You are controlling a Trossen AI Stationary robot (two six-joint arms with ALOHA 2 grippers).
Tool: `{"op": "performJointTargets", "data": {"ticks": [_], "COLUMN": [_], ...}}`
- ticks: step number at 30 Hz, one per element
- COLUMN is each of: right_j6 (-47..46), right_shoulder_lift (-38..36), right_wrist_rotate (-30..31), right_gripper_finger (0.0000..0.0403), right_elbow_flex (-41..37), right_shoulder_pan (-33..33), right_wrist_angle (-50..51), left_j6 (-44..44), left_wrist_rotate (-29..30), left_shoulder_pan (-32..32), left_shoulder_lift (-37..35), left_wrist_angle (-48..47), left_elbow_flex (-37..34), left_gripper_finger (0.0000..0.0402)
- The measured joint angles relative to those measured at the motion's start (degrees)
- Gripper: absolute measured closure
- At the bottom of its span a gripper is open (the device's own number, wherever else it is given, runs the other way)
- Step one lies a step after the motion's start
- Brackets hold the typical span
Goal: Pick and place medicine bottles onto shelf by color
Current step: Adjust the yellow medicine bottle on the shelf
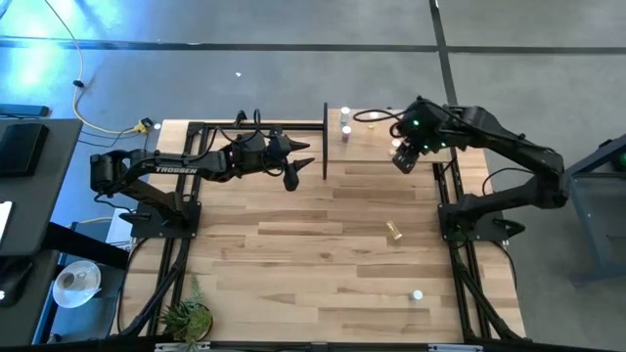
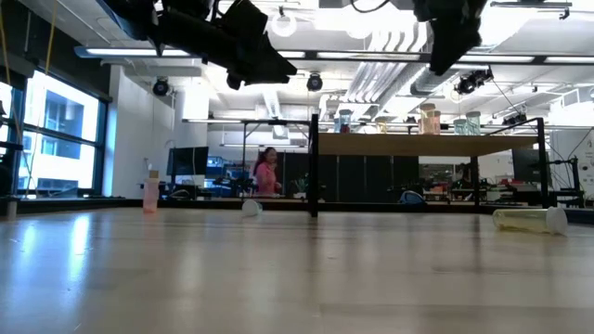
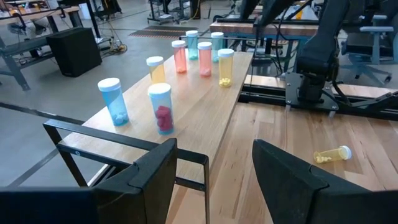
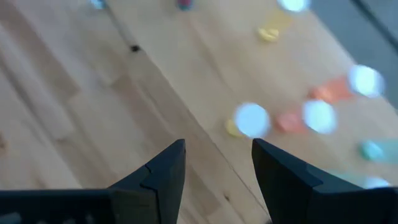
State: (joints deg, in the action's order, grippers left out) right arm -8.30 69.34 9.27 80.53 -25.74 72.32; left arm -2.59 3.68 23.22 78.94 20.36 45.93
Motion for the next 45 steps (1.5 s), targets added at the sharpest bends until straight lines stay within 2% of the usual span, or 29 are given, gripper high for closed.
{"op": "performJointTargets", "data": {"ticks": [3,9,16,23,26,34,40,45], "right_j6": [-2.73,-7.63,-8.15,-7.91,-8.2,-9.2,-9.7,-9.57], "right_shoulder_lift": [-2.43,-8.17,-10.08,-9.31,-9.33,-9.33,-9.33,-9.31], "right_wrist_rotate": [4.03,7.55,6.63,6.78,6.8,7.01,9.7,9.84], "right_gripper_finger": [0.0226,0.0226,0.0226,0.0226,0.0228,0.0289,0.0344,0.0372], "right_elbow_flex": [-1.29,-11.48,-21.29,-25.89,-26.1,-26.1,-26.1,-26.1], "right_shoulder_pan": [1.29,1.79,1.65,0.65,0.61,0.61,0.61,0.58], "right_wrist_angle": [0.87,-2.1,-12.55,-20.38,-20.81,-20.77,-20.77,-21.62], "left_j6": [0.0,0.0,-0.02,-0.03,-0.15,-0.13,-0.14,-0.15], "left_wrist_rotate": [0.0,0.0,0.0,0.0,0.0,-0.01,-0.01,0.0], "left_shoulder_pan": [0.0,0.0,0.0,0.0,0.0,0.0,0.0,0.0], "left_shoulder_lift": [0.0,0.0,0.0,0.0,0.0,0.0,0.0,0.01], "left_wrist_angle": [0.0,0.0,0.02,0.0,0.0,0.01,0.0,0.0], "left_elbow_flex": [0.0,0.0,0.0,0.0,0.0,0.0,0.0,0.0], "left_gripper_finger": [0.0204,0.0204,0.0204,0.0204,0.0204,0.0204,0.0204,0.0204]}}
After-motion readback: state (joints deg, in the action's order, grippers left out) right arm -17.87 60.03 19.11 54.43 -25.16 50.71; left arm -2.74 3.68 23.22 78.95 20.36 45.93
